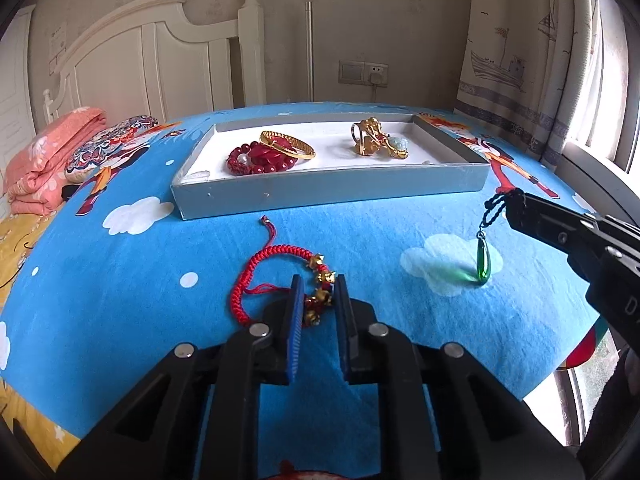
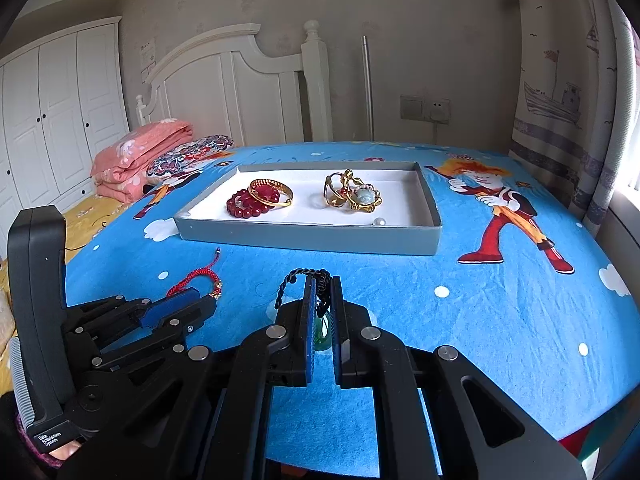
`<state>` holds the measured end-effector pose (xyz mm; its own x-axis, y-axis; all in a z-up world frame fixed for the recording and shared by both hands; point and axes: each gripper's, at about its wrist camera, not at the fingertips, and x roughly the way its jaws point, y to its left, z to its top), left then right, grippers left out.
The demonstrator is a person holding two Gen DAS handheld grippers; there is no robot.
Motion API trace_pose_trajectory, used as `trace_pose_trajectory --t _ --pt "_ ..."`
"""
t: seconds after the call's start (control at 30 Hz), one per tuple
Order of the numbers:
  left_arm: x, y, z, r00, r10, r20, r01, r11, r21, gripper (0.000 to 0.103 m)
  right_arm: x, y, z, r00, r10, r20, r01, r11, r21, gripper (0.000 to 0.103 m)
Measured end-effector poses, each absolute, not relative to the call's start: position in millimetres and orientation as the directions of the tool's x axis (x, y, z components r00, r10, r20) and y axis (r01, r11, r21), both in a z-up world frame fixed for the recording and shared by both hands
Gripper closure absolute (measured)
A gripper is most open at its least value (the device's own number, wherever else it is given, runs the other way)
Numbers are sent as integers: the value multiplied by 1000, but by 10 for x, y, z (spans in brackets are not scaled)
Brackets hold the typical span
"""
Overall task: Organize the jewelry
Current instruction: 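Carry red cord bracelet with left tool into tray while right tool drops the green pendant there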
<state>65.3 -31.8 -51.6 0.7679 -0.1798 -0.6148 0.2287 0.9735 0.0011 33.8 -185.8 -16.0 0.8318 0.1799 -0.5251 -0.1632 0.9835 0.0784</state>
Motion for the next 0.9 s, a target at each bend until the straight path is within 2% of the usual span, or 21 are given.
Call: trace_pose_trajectory --t 0.4,0.63,0.9 --pt "391 -211 -175 848 -156 -506 181 984 -1 92 259 -1792 -93 843 191 -503 -187 981 58 96" --pt "274 -246 -28 867 -133 -481 166 986 25 92 158 -1749 75 865 198 -461 -201 979 44 96" --pt "178 -126 94 882 -86 -463 97 995 0 92 61 -1673 170 876 201 -439 -214 977 21 96"
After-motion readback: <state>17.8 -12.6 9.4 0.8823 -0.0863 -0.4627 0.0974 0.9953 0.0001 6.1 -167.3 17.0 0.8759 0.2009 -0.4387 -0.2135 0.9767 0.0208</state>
